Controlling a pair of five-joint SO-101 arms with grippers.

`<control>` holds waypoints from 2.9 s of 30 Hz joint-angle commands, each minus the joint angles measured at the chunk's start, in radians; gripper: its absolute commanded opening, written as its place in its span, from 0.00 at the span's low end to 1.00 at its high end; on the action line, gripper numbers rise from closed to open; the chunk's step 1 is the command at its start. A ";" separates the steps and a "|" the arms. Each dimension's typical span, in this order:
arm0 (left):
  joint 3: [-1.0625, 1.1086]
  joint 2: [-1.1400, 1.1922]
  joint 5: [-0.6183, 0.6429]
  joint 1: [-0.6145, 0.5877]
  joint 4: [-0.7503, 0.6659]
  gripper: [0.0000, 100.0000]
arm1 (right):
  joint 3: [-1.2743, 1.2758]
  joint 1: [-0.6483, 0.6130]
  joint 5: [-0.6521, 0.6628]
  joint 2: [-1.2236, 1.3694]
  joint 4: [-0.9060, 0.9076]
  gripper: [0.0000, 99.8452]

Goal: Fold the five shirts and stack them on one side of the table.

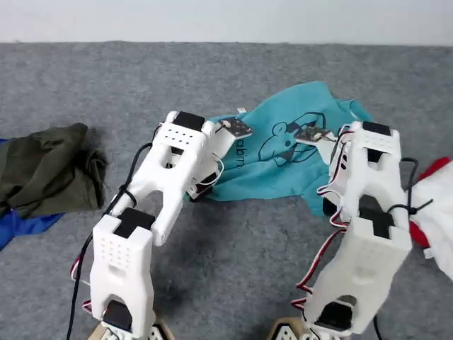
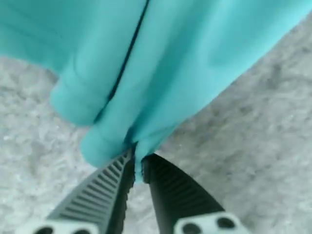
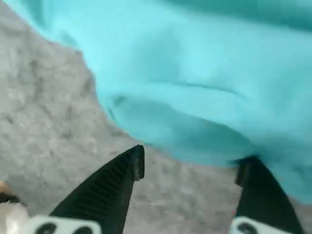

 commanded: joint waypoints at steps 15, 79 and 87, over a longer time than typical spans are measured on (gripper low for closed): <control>-0.036 -0.018 -0.006 -0.011 0.038 0.01 | -0.058 -0.025 0.008 -0.033 0.016 0.01; 0.050 -0.328 0.413 -0.213 -0.287 0.22 | 0.612 0.013 0.072 -1.058 0.019 0.34; -0.792 0.307 0.560 -0.204 -0.104 0.22 | 0.612 0.016 0.072 -0.983 0.013 0.32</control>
